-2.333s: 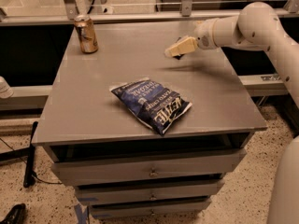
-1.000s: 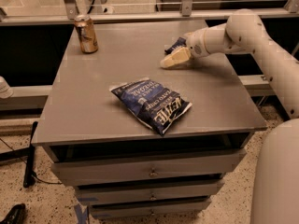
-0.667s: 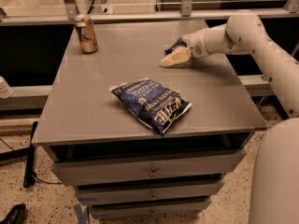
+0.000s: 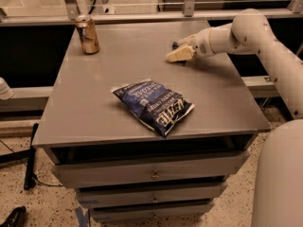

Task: Pick rxbar blueberry

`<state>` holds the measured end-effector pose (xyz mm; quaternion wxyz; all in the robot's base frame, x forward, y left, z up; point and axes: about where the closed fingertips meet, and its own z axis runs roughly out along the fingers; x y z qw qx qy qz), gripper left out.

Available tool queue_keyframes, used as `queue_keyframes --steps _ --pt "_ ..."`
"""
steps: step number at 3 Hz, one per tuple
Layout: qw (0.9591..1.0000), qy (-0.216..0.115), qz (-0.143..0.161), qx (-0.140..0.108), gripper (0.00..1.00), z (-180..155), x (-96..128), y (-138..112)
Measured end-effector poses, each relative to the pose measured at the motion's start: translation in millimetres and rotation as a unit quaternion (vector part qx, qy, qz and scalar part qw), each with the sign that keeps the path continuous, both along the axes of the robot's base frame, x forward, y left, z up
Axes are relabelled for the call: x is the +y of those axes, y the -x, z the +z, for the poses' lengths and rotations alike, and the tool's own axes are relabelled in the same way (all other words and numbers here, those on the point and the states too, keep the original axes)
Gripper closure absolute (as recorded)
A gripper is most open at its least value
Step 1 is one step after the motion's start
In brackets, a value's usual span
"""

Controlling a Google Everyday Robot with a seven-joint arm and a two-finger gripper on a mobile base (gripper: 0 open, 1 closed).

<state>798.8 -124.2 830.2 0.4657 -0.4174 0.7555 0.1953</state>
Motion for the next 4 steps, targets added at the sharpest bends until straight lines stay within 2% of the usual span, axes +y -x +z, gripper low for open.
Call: queue_keyframes --steps 1,2,3,4 --pt "1.0000 0.000 0.000 0.000 0.87 0 0 0" --pt "1.0000 0.000 0.000 0.000 1.00 0 0 0" --pt "0.9992 -0.011 0.007 -0.038 1.00 39 0 1" --pt "0.9957 -0.033 0.011 -0.086 1.00 89 -1 4"
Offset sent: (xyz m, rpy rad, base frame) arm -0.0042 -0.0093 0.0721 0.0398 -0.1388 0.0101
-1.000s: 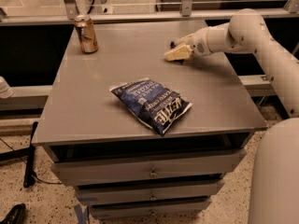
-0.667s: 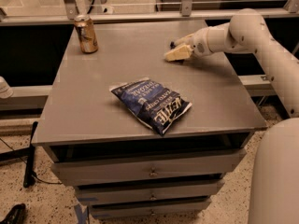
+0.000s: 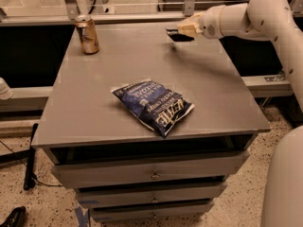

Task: Pick rxbar blueberry

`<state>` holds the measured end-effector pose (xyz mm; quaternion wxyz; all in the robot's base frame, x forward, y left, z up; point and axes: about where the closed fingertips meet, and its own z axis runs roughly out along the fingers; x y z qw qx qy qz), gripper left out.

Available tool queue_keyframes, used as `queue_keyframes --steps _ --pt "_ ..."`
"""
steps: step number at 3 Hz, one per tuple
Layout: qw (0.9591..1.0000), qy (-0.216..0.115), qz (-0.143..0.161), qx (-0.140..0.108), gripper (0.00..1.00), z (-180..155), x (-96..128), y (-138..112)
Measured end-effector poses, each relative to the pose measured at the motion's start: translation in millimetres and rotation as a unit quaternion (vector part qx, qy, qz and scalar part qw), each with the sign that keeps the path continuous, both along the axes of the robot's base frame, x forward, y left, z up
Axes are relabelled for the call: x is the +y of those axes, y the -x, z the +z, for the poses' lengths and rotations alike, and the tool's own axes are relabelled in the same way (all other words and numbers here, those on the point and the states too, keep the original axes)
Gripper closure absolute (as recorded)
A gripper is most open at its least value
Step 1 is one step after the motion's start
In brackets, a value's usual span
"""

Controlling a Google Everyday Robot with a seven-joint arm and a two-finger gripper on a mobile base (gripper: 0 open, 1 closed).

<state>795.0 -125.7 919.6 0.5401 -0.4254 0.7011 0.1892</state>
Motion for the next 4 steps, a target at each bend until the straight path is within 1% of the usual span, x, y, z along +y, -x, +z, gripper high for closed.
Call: queue_keyframes --steps 1,2,3,4 --pt "0.9995 -0.015 0.003 -0.028 1.00 31 0 3" --pt "0.9986 -0.030 0.005 -0.043 1.00 48 -1 6" --pt "0.9969 -0.071 0.005 -0.032 1.00 58 3 11" --pt "0.9968 -0.073 0.006 -0.031 1.00 58 4 12"
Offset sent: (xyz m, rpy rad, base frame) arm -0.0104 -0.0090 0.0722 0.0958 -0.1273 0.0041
